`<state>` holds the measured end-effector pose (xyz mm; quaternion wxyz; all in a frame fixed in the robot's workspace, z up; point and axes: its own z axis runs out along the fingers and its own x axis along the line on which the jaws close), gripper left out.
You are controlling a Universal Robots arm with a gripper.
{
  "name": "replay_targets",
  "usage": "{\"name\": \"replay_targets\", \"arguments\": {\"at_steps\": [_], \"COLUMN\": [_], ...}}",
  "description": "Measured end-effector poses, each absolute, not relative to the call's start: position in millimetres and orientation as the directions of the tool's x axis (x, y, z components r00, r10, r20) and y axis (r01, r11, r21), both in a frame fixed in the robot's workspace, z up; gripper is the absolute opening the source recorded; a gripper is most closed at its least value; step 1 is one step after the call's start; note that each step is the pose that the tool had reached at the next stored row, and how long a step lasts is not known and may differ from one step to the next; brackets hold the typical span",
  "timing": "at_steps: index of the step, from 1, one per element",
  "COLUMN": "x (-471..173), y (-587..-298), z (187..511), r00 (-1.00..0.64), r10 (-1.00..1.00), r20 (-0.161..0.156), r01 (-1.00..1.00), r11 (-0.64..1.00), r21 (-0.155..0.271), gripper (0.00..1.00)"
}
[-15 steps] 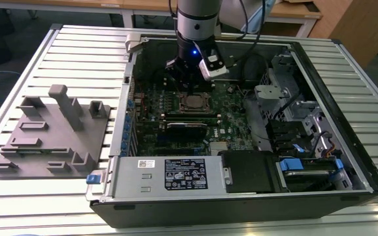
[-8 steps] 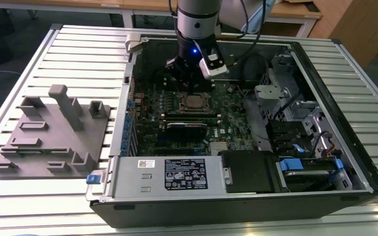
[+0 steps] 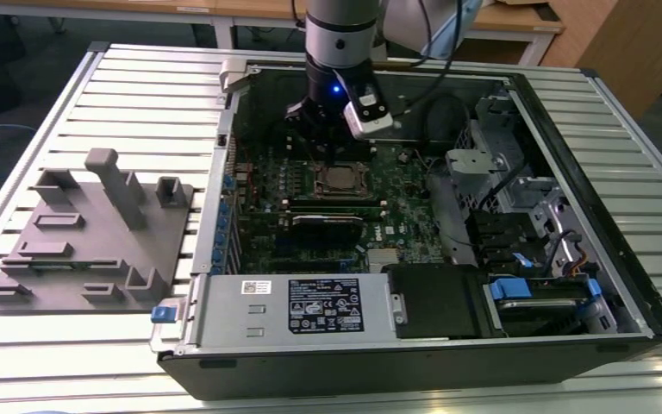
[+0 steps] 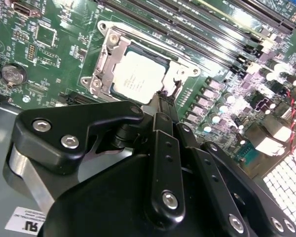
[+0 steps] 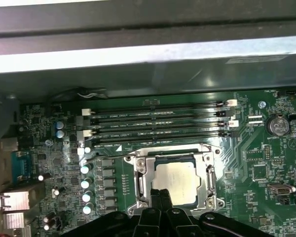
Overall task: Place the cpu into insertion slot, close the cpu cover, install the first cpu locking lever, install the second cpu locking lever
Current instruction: 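Install the first cpu locking lever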
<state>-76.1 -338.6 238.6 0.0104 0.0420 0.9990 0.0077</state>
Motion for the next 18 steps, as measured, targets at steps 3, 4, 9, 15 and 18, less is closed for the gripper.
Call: {"name": "replay_targets", "arguments": {"at_steps": [3, 4, 9, 15, 18], "x": [-79.9, -81.1, -85.2, -85.4, -85.4], "y": [-338.6, -338.7, -338.7, -338.8, -338.8], "z": [238.6, 238.6, 238.6, 240.0, 242.3], "r00": [-0.996, -0.996, -0.996, -0.996, -0.996], "r10": [0.084, 0.084, 0.084, 0.084, 0.084], "r20": [-0.020, -0.020, -0.020, -0.020, -0.020], "r01": [0.084, 0.084, 0.084, 0.084, 0.084], "r11": [0.996, 0.996, 0.996, 0.996, 0.996], "r21": [0.017, 0.018, 0.020, 0.020, 0.020], "gripper": [0.11, 0.11, 0.11, 0.11, 0.11]}}
